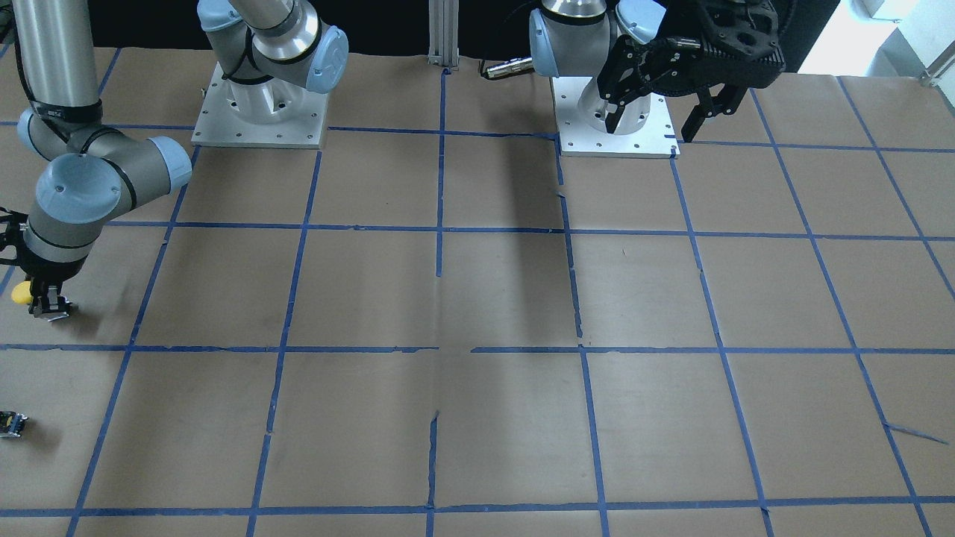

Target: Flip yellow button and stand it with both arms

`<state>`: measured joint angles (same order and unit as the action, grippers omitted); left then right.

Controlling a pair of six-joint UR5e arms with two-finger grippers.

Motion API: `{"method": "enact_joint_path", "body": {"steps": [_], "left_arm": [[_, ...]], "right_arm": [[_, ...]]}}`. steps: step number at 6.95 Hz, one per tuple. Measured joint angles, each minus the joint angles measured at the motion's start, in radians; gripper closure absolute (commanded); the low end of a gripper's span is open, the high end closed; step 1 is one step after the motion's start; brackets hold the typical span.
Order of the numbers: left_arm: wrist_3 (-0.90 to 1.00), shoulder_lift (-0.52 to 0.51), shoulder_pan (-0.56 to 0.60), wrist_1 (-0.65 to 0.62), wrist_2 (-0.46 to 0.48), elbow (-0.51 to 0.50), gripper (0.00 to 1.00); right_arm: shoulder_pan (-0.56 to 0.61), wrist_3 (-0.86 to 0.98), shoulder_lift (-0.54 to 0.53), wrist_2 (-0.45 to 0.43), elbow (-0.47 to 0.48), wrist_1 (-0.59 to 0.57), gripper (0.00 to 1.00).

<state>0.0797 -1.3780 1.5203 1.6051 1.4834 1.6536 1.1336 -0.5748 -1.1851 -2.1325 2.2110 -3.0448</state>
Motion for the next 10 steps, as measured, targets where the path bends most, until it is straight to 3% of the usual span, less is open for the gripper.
{"method": "enact_joint_path", "body": {"steps": [2,3,4,7,8,10], "left_arm": [[0.000,0.000,0.000,0.000,0.000,0.000,0.00],[0.000,0.001,-0.001,0.003,0.000,0.000,0.00],[-0.001,0.001,-0.002,0.014,0.001,-0.003,0.00],[-0.017,0.004,-0.007,0.051,0.002,-0.012,0.00],[-0.017,0.004,-0.007,0.055,0.002,-0.012,0.00],[-0.017,0.004,-0.009,0.057,0.003,-0.012,0.00]], "right_arm": [[0.006,0.034,-0.043,0.004,-0.004,0.022,0.00],[0.020,0.069,-0.086,0.007,-0.014,0.072,0.01],[0.042,0.090,-0.137,0.015,-0.049,0.193,0.01],[0.085,0.106,-0.280,0.202,-0.361,0.924,0.00],[0.110,0.115,-0.293,0.265,-0.450,1.090,0.00],[0.186,0.147,-0.298,0.361,-0.597,1.317,0.00]]}}
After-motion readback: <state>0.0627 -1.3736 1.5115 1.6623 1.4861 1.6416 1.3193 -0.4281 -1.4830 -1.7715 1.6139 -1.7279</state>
